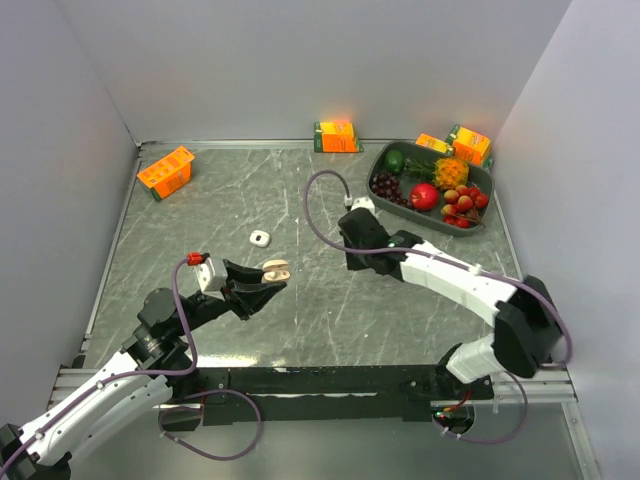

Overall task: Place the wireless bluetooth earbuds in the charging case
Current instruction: Pick up the earbud from the center of the board, then place the earbud in the charging case.

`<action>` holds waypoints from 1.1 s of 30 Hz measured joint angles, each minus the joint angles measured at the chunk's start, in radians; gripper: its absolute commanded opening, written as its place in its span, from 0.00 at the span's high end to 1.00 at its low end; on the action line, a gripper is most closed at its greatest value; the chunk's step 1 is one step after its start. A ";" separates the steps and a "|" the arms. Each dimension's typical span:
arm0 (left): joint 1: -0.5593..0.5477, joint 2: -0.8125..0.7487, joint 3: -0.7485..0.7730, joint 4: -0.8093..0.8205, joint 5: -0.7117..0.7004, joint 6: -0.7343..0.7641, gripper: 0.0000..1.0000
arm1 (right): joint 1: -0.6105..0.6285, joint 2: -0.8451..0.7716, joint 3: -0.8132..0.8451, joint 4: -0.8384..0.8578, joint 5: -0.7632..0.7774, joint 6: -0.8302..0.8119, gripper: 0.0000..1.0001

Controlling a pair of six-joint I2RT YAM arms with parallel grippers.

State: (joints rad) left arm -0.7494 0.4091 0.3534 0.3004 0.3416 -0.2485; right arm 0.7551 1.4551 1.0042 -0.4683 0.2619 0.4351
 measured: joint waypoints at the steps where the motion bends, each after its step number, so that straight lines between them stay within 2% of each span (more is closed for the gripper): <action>1: 0.000 0.000 0.000 0.000 0.000 0.000 0.99 | 0.002 -0.028 0.016 -0.016 0.008 -0.016 1.00; 5: 0.000 0.005 0.000 0.003 0.000 -0.001 0.99 | 0.038 -0.145 0.085 -0.078 0.064 -0.100 1.00; 9: 0.000 0.039 0.000 0.021 0.001 -0.004 0.99 | 0.142 -0.241 0.191 -0.142 0.159 -0.196 1.00; 13: 0.000 0.082 0.000 0.045 0.002 -0.010 0.99 | 0.278 -0.269 0.286 -0.188 0.286 -0.281 1.00; 21: 0.000 0.153 0.000 0.095 0.009 -0.027 0.99 | 0.506 -0.275 0.301 -0.209 0.497 -0.463 1.00; 33: 0.000 0.244 0.000 0.167 0.049 -0.041 0.99 | 0.631 -0.305 0.289 -0.074 0.538 -0.663 1.00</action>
State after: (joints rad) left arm -0.7494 0.6533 0.3538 0.4679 0.3904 -0.2893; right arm 1.3857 1.1500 1.2934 -0.5423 0.7998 -0.2283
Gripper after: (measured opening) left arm 0.318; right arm 0.250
